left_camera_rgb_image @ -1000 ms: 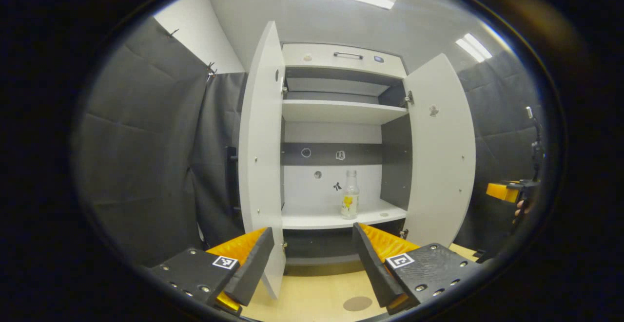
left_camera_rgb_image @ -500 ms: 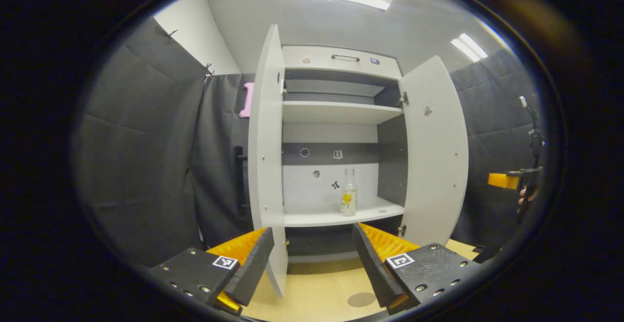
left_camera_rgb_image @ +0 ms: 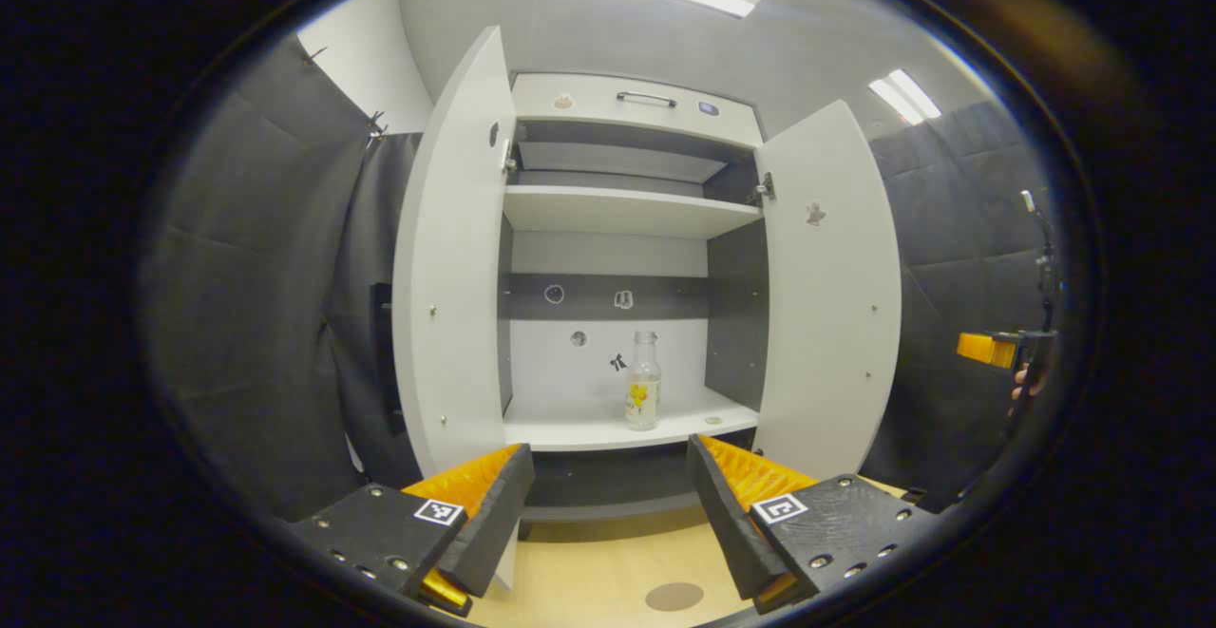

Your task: Grasp the bottle in the cabinet with the left hand and place it on the coaster, then close the right door with the right hand and the left door with the left hand.

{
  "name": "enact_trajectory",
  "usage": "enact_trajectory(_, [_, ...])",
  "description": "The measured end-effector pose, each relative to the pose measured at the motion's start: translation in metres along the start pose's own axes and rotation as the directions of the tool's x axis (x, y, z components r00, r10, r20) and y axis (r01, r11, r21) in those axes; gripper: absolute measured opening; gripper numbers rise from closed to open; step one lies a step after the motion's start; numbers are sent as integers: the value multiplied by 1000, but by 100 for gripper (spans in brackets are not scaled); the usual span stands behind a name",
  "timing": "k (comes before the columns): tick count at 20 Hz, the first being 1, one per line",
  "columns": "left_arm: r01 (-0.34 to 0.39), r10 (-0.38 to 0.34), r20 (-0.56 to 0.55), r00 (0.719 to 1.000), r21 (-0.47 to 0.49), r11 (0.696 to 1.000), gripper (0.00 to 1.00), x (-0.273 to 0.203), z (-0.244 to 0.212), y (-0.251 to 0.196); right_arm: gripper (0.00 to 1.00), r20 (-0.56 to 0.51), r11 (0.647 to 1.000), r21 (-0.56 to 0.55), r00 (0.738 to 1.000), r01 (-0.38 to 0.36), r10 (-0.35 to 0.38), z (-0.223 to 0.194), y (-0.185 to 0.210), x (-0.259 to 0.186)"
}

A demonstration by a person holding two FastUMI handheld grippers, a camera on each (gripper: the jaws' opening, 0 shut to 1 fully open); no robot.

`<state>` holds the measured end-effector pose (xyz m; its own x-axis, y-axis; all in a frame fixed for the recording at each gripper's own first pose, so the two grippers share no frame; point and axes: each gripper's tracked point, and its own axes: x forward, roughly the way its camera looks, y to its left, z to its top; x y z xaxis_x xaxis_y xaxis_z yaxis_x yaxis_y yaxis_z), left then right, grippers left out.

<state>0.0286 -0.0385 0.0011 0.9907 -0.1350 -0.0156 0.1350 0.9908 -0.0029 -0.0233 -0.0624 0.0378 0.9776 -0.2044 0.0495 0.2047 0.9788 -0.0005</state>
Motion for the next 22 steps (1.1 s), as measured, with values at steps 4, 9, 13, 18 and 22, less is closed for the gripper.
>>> enact_trajectory(4, [-9,9,-5,1000,-44,999,94,38,9,-14,96,19,1000,-2,1000,-9,9,-9,-16,33])
enact_trajectory(9, [-40,39,-5,999,-75,996,93,103,18,-23,94,-6,1000,10,1000,-21,22,-27,-34,100])
enact_trajectory(13, [-79,79,-10,997,-48,996,94,148,18,-27,96,-46,999,38,999,-26,27,-47,-53,147])
enact_trajectory(18, [-82,81,-34,996,-42,996,94,197,12,-37,97,-110,997,80,994,-16,24,-62,-61,178])
enact_trajectory(22, [-31,31,-30,999,-15,999,94,238,16,-43,96,-116,994,110,993,13,0,-56,-51,182])
